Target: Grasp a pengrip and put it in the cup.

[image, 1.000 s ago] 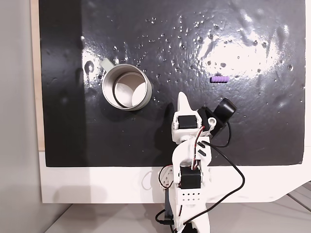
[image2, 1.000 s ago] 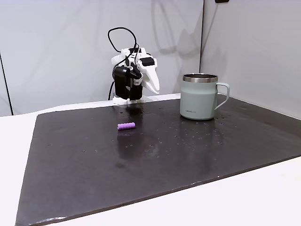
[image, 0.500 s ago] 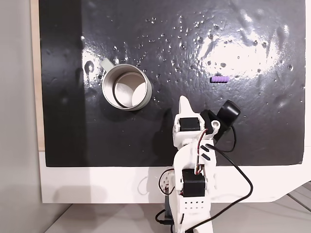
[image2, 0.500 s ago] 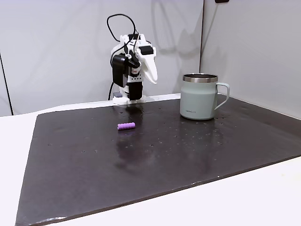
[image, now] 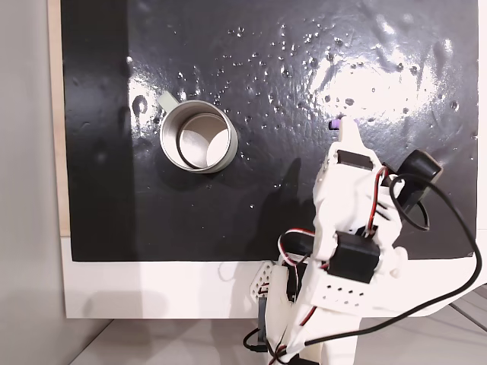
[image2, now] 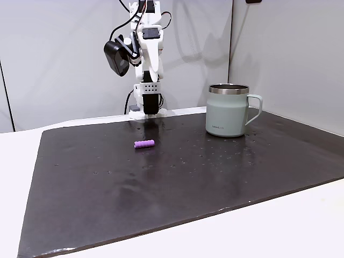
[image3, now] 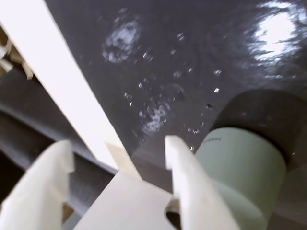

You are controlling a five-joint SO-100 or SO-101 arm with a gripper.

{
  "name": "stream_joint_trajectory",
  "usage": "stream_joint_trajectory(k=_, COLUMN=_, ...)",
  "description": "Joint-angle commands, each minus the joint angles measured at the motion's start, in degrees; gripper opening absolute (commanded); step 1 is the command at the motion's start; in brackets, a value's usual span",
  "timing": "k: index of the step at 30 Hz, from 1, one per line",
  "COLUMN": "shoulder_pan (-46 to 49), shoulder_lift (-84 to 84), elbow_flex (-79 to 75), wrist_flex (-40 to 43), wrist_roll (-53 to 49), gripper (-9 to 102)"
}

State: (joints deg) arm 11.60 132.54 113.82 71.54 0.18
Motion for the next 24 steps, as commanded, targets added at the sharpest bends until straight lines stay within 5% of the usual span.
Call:
stream_joint_trajectory(k=1, shoulder_pan=3.87, shoulder_lift=-7.56, elbow_flex=-8.26, wrist_flex=2.11, wrist_roll=-0.97, gripper=22)
stream_joint_trajectory(k=24, shoulder_pan=4.04, shoulder_lift=-39.90, elbow_flex=-17.67, wrist_flex=-2.11, wrist_roll=-14.68, gripper=23)
